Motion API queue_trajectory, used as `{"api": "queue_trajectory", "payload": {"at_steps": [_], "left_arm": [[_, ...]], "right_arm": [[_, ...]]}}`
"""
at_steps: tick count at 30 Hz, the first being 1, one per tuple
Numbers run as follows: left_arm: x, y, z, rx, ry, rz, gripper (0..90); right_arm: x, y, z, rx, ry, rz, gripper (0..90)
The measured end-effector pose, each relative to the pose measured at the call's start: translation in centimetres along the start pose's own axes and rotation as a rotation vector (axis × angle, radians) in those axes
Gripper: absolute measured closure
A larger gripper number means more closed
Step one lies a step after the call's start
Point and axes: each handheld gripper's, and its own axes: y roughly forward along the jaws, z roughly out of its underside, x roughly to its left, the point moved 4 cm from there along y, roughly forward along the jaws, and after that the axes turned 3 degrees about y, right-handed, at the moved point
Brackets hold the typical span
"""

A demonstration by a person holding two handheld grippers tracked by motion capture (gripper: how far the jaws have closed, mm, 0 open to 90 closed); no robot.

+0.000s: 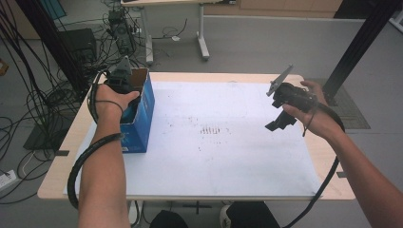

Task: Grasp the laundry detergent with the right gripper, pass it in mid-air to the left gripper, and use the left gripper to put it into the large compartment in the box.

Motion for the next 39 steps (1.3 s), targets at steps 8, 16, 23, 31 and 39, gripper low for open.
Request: {"api": "queue_trajectory", "payload": {"at_steps": [8, 16, 23, 31, 39], "left_arm": [[0.0, 0.1, 0.1, 0.001, -0.002, 0.003, 34.6], [0.2, -0.6, 0.1, -0.014, -0.004, 0.007, 31.1], [0.2, -1.8, 0.3, -0.027, -0.002, -0.006, 27.3], [0.2, -3.2, 0.9, -0.044, 0.012, -0.01, 24.5], [0.2, -5.4, 1.6, -0.075, 0.028, -0.024, 20.7]], "right_arm": [[0.0, 0.0, -0.2, -0.002, -0.005, 0.0, 5.8], [0.1, -0.1, -0.3, -0.002, -0.007, 0.001, 5.8], [0.3, -0.3, -0.6, -0.006, -0.016, 0.003, 5.7], [0.7, -0.6, -1.0, -0.007, -0.019, 0.004, 5.8], [0.7, -0.4, -1.2, -0.003, -0.013, -0.007, 5.8]]}}
